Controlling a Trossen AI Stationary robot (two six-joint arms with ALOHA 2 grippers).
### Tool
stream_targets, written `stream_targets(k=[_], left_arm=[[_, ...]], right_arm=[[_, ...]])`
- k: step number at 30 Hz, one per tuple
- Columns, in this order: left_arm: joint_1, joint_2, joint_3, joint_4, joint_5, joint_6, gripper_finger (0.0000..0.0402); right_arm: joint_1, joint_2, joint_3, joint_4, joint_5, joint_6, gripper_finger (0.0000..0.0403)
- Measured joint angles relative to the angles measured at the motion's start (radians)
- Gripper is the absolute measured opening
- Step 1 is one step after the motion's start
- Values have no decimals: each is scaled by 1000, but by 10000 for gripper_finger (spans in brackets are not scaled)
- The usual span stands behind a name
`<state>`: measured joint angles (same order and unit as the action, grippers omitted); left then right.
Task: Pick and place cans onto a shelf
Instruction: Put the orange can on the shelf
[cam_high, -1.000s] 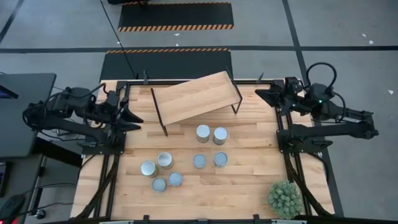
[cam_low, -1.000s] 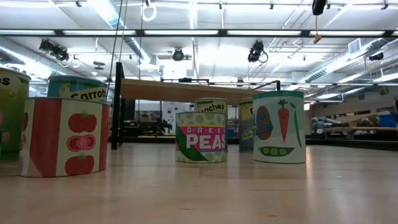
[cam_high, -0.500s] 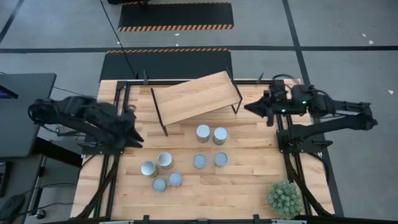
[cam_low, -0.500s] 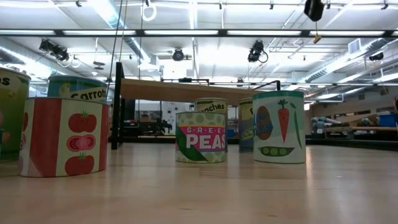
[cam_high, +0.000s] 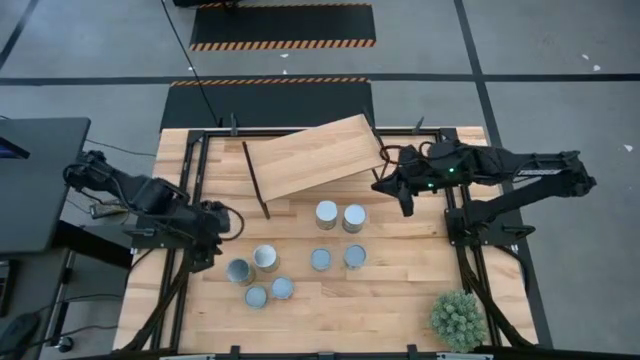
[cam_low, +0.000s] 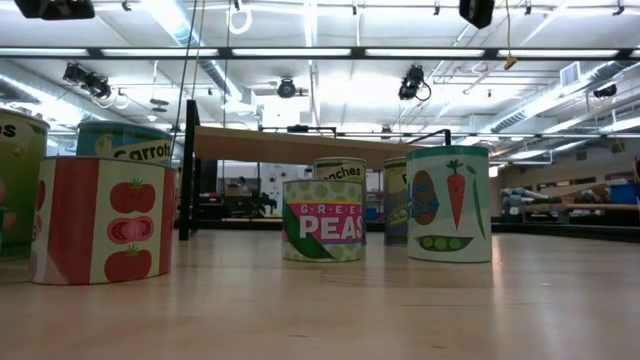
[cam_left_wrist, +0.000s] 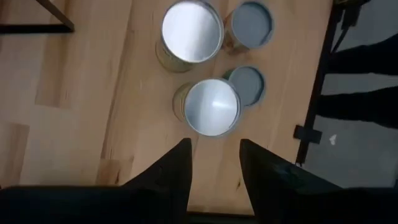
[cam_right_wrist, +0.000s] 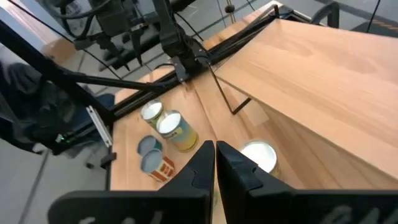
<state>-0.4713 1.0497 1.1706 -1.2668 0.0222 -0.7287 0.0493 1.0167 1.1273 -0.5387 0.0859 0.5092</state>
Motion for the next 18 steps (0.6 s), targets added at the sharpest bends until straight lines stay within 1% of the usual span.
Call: stream_targets(k=[3,7,9,11,13,15,18], left_arm=[[-25,23,0,0,-12,-16,141],[-77,46,0,2,-80,-65,144],[-106,55,0,18,-103,-80,154],[-133,65,0,44,-125,-103,174],[-154,79,0,52,-148,-135,204],[-170,103,0,39,-157,-173,240],[-187,148,0,42,-157,-178,298]], right_arm=[[11,40,36,-11,10,-30,23],[15,84,80,-41,18,-48,23],[15,94,86,-50,19,-49,23],[15,96,86,-61,19,-44,23],[15,96,86,-64,18,-37,23],[15,96,86,-65,18,-35,23],[15,96,86,-65,18,-37,23]])
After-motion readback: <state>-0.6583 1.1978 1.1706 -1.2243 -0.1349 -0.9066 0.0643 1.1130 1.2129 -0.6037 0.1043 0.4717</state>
